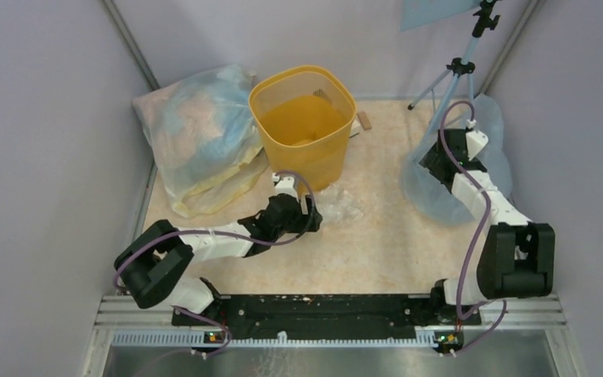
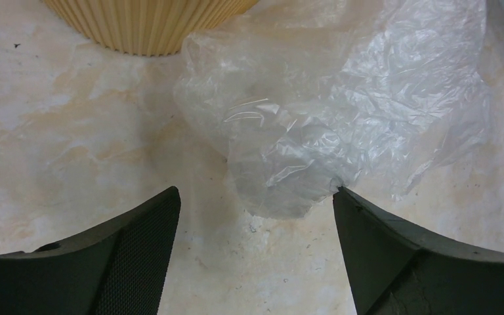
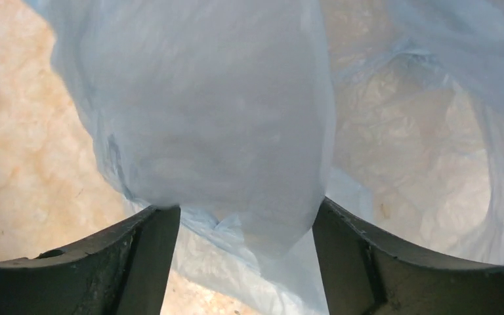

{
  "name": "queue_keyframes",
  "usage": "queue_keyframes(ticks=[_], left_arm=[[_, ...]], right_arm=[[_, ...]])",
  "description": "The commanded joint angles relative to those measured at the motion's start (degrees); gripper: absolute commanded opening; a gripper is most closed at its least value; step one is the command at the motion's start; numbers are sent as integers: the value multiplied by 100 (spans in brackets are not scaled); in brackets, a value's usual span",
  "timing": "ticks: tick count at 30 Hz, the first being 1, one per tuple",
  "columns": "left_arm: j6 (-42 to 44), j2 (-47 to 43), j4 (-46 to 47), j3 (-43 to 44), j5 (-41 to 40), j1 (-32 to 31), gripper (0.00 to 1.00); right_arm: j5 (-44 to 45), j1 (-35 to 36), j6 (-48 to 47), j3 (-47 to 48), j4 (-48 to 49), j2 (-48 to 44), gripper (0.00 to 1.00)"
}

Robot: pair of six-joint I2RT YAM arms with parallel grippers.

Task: Put the trash bags into the trash bin
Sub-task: Place the trash bag at the center of the board, then unfold the trash bag at the center of the board.

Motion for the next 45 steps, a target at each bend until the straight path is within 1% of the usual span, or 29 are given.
queue_keyframes(ticks=[1, 2, 3, 4, 5, 6, 7, 8, 9, 11, 12, 13, 15, 18, 21, 25, 29, 30, 33, 34, 35, 36, 39, 40, 43, 45], left_arm=[[154, 216, 470, 287, 196, 111, 90], [151, 296, 495, 325, 272, 150, 90], [156, 363, 537, 362, 337, 180, 88], [180, 418, 591, 387, 395, 201, 84], [206, 468, 631, 402, 420, 213, 78], [246, 492, 639, 433, 426, 222, 69], [297, 503, 626, 451, 408, 233, 57], [347, 488, 552, 498, 387, 233, 43], [385, 458, 412, 532, 370, 240, 32], [503, 360, 229, 558, 423, 243, 11], [562, 307, 108, 558, 467, 246, 2], [616, 240, 19, 539, 549, 252, 0], [739, 75, -32, 436, 790, 253, 0], [863, -342, 212, 40, 1252, 252, 0], [943, -770, 675, -467, 1849, 245, 0], [923, -1139, 977, -838, 2255, 252, 0], [835, -1168, 1215, -1017, 2543, 248, 0], [767, -1137, 1308, -1070, 2571, 252, 0], [566, -992, 1645, -1194, 2666, 252, 0], [518, -931, 1735, -1222, 2690, 250, 0], [496, -857, 1806, -1239, 2707, 247, 0], [459, -831, 1765, -1244, 2644, 247, 0], [336, -875, 1524, -1321, 2241, 250, 0], [264, -931, 1299, -1316, 2011, 252, 0], [38, -1251, 521, -1343, 1021, 252, 0], [-67, -1563, 105, -1406, 620, 252, 4]], right_arm=[[-682, -9, -879, -153, 206, -881, 76], [-989, 7, -1008, -324, 303, -1061, 79], [-1312, 46, -1130, -488, 385, -1385, 89], [-1654, 149, -1243, -660, 449, -1820, 93], [-1955, 211, -1334, -816, 478, -2110, 93], [-2231, 306, -1396, -942, 460, -2417, 93], [-2380, 424, -1415, -1060, 380, -2681, 94], [-2619, 523, -1448, -1161, 295, -2884, 94], [-2823, 602, -1470, -1259, 177, -3069, 93], [-3265, 711, -1530, -1412, -126, -3315, 89], [-3487, 755, -1545, -1490, -242, -3407, 85], [-3730, 820, -1545, -1592, -294, -3491, 82], [-4440, 983, -1516, -1935, -249, -3723, 77], [-5031, 1377, -1295, -2421, 83, -4136, 74], [-5083, 1832, -1112, -2746, 412, -4400, 74], [-5101, 2135, -997, -2958, 739, -4120, 75], [-5168, 2364, -764, -3177, 1289, -3855, 77], [-5209, 2410, -698, -3219, 1460, -3774, 76], [-5158, 2542, -635, -3242, 1541, -3490, 69], [-5120, 2577, -638, -3254, 1523, -3411, 66], [-5065, 2593, -650, -3272, 1480, -3345, 60], [-4963, 2598, -665, -3287, 1400, -3328, 49], [-4378, 2590, -748, -3290, 985, -3358, 9], [-4082, 2590, -741, -3281, 824, -3404, 0], [-2955, 2591, -582, -3196, 343, -3596, 0], [-2521, 2590, -546, -3179, 194, -3840, 0]])
